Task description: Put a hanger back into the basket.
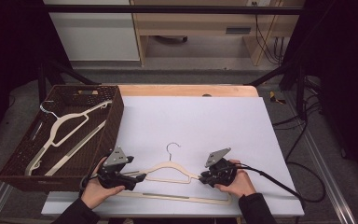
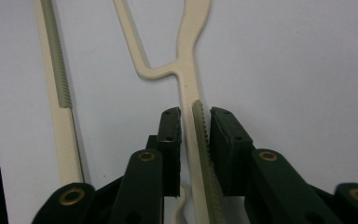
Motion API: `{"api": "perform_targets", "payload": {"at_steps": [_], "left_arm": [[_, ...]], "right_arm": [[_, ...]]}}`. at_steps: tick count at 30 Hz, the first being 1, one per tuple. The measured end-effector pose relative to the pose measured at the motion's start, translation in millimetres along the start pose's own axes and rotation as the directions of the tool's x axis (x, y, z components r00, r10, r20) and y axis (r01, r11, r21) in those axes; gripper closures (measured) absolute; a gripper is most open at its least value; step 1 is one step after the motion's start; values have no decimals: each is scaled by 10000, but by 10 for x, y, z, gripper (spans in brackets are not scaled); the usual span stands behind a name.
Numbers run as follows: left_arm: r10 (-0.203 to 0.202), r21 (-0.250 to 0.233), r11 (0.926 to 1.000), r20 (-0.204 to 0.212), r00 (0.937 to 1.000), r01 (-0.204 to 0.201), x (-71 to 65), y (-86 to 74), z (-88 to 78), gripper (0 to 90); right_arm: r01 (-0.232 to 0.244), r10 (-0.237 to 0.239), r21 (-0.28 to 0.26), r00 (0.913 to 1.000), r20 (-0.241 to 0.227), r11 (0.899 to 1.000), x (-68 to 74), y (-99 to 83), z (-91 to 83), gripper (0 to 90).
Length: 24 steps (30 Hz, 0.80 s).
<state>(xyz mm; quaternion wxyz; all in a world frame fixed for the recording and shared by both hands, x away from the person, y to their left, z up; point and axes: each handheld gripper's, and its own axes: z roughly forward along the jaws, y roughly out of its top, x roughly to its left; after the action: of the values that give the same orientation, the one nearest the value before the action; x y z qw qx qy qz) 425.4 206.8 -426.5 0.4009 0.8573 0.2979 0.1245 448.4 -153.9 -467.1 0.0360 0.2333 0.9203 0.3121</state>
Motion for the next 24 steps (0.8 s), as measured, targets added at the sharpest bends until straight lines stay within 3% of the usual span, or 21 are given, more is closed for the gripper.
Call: {"api": "perform_targets", "payload": {"at_steps": [7, 13, 24], "left_arm": [[10, 99, 10000, 20, 10000, -10, 11, 16, 47, 189], [94, 267, 9996, 73, 9999, -96, 38, 96, 135, 189], [365, 1185, 9922, 159, 9992, -381, 82, 252, 535, 226]], "right_arm": [[661, -657, -76, 9966, 500, 9978, 65, -13, 13, 792], [676, -669, -149, 9967, 462, 9976, 64, -7, -5, 795], [1124, -1099, -339, 9916, 687, 9931, 146, 70, -161, 799]]}}
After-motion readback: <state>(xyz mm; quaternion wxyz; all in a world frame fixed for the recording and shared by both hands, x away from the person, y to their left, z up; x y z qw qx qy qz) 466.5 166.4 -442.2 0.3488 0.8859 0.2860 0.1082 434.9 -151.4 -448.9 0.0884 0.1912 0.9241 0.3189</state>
